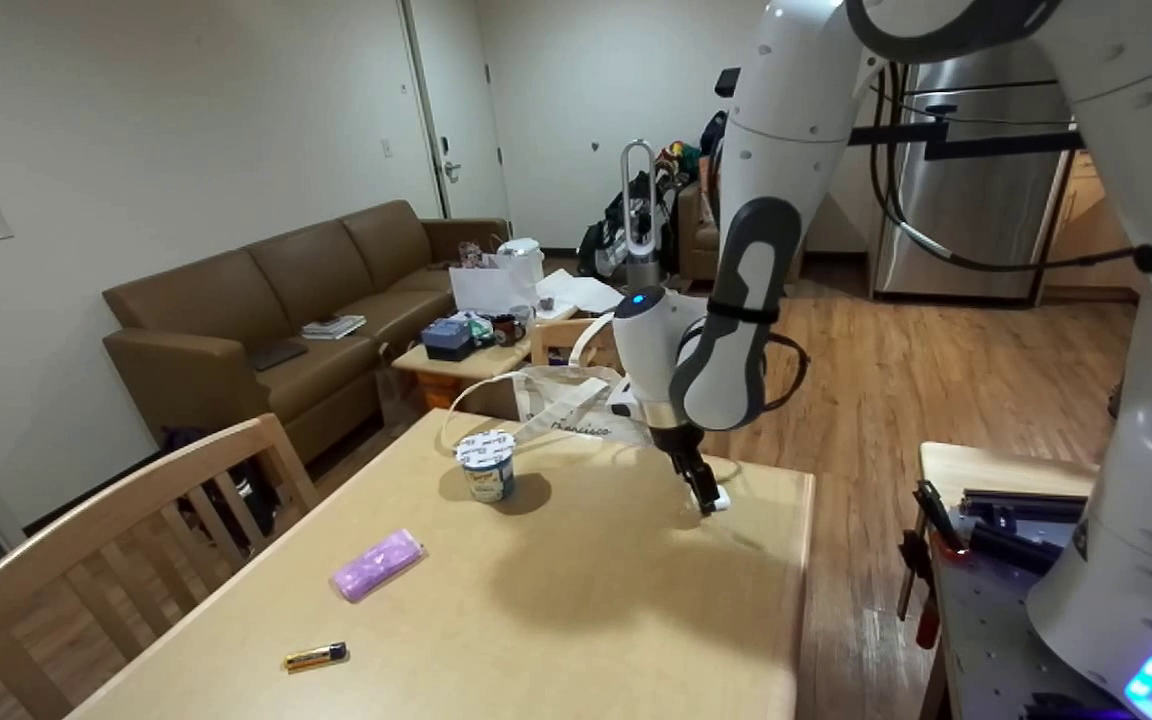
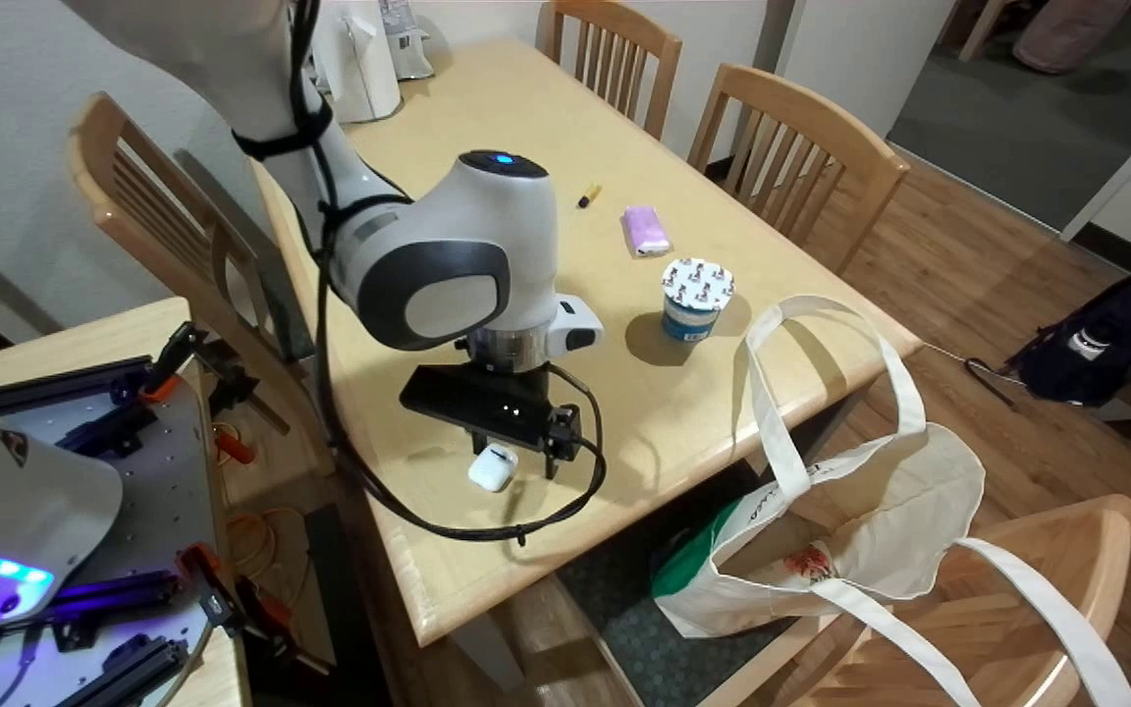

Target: Place the white object on top of the yoghurt container

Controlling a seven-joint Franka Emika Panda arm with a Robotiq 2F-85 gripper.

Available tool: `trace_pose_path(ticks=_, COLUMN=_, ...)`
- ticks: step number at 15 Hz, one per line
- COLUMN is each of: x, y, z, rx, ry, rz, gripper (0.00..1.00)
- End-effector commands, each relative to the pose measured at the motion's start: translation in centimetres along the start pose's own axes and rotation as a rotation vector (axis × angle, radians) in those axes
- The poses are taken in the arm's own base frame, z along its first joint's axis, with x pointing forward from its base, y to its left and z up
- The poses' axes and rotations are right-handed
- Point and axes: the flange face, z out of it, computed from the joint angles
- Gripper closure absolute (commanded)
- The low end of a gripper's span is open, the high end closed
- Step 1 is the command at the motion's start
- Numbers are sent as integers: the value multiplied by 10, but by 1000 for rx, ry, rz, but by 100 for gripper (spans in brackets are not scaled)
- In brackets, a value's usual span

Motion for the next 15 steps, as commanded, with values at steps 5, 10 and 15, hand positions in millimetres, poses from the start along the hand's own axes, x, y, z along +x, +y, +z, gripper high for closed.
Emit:
trace_pose_path(ticks=5, x=-10, y=-5, z=9, rx=-44, ry=-57, rz=8, gripper=0)
trace_pose_path(ticks=10, x=-2, y=-15, z=12, rx=-16, ry=-53, rz=-83, gripper=33)
trace_pose_path(ticks=15, x=4, y=-18, z=6, rx=2, ry=-57, rz=-110, gripper=66)
